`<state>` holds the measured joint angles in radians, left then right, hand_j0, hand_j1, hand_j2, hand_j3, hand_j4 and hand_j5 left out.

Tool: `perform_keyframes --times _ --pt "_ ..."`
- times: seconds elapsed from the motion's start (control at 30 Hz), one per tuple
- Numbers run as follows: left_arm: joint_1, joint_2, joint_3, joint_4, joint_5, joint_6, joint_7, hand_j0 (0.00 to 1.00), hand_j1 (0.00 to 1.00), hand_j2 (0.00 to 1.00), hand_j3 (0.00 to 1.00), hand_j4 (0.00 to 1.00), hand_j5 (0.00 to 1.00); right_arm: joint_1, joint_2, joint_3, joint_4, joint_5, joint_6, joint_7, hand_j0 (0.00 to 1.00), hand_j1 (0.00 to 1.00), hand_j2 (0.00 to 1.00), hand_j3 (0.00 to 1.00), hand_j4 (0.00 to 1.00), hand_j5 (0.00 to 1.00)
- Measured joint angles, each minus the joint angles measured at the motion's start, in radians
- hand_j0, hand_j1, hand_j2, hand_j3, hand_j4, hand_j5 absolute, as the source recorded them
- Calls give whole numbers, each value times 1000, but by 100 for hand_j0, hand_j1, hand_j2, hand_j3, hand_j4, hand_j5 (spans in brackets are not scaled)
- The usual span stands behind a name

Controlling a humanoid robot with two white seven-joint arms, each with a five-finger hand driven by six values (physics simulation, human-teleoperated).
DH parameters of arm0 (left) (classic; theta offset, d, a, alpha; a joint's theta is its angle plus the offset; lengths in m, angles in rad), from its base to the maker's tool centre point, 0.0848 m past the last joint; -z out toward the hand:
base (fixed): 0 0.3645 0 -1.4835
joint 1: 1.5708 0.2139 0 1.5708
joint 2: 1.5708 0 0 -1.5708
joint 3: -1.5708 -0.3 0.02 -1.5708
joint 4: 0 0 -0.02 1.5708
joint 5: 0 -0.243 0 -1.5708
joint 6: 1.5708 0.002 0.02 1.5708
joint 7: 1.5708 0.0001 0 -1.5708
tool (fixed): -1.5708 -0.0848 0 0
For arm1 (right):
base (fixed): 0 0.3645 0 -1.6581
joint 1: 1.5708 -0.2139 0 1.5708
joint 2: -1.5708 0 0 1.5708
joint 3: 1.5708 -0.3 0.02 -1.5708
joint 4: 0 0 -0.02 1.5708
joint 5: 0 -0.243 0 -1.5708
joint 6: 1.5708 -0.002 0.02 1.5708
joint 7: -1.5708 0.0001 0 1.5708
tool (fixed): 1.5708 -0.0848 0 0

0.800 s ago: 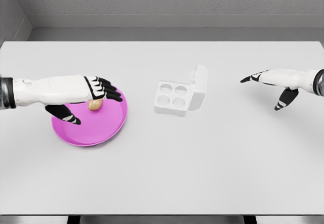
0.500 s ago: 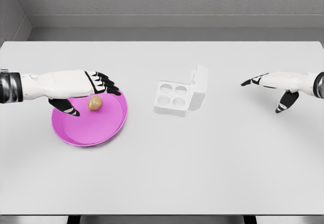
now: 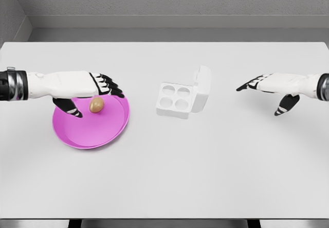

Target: Pack egg into the box and close the box lid

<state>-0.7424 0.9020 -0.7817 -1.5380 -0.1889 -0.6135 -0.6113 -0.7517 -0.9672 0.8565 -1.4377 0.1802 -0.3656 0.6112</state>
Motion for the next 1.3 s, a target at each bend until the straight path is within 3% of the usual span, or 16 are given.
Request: perform_keyframes --times 0.5,0.73,0.9,0.93,1.3 --pt "-17 -91 -1 174 -57 0 0 100 100 100 100 100 100 21 59 6 -3 0 -2 0 100 100 100 100 100 100" --pt "-12 -100 -1 188 -105 0 0 100 100 100 100 100 100 23 67 6 10 -1 -2 0 100 100 100 100 100 100" --pt "-8 -99 -3 189 -113 0 0 100 100 100 100 100 100 23 69 7 16 -1 -3 0 100 100 100 100 100 100" --pt "-6 -99 -3 189 -117 0 0 94 94 94 94 94 94 23 69 7 19 -1 -3 0 100 100 100 100 100 100" --pt "-2 -101 -2 205 -132 0 0 94 94 94 94 94 94 23 69 8 26 -1 -2 0 100 100 100 100 100 100"
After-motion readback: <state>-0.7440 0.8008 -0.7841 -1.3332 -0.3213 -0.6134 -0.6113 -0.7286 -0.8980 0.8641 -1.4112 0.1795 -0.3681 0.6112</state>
